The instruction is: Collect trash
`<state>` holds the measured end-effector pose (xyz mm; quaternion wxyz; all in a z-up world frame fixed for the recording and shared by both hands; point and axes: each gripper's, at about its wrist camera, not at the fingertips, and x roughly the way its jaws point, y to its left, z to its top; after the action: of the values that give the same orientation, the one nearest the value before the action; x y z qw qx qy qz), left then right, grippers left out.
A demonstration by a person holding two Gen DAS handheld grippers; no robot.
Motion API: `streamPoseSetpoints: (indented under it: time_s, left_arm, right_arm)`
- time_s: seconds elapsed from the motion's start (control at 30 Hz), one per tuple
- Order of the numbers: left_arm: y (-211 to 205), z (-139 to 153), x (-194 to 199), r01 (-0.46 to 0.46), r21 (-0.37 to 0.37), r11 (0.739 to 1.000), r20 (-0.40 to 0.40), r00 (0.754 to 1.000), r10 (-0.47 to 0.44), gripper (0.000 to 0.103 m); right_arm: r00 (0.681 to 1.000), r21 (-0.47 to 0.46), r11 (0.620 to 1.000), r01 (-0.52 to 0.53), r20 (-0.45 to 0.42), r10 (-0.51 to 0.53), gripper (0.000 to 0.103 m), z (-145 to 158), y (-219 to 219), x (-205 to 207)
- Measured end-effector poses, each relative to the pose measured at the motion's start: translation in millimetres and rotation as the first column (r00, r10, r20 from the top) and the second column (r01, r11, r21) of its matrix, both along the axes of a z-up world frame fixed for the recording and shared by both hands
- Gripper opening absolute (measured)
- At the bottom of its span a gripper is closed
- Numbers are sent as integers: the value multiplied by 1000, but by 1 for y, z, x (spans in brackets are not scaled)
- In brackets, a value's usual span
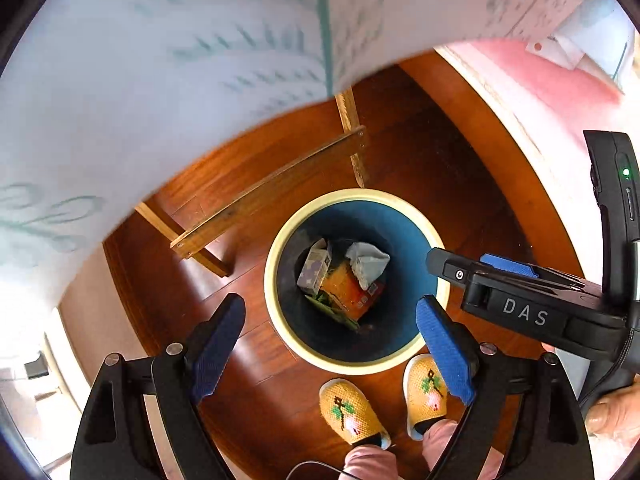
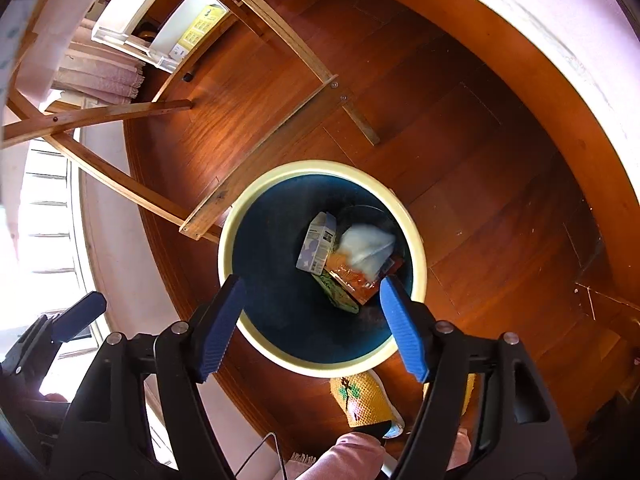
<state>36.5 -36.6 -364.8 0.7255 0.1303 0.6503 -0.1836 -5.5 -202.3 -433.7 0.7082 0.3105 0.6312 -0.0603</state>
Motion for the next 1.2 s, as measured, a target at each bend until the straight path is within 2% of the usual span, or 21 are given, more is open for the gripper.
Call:
streamPoseSetpoints:
  time_s: [0.13,0.3,0.43,0.63,0.9,1.03,1.2]
  left_arm:
    - [7,35,-4,-29,0,1000,12,1000,29,88]
    - [22,99,-12,-90,-16,996,37,995,90,88]
    - [34,160,-13,-135,-32,990,78,987,137,88]
    - [51,261,-20,-197,-61,978,177,963,205,88]
    - [68,384,-33,-249,-56,967,347,903,253,88]
    - [73,425,-34,-297,-39,954,407,867,287,88]
    - [81,471,-34,-341,-55,939,452,829,328,88]
  right_arm:
    - [1000,-5,1000,-6,11,6,68,30,0,-2]
    - [999,13,1000,-8,39,8,68,75,-1,-4]
    - [997,56,998,8,77,-12,68,128,-7,-9]
    - [986,71,995,-71,153,59,69,222,-6,-15]
    - [930,-49,980,-195,309,200,74,353,-3,-33]
    - [893,-97,966,-241,368,259,75,402,-6,-33]
    - [843,-151,948,-280,433,319,75,461,-7,-31]
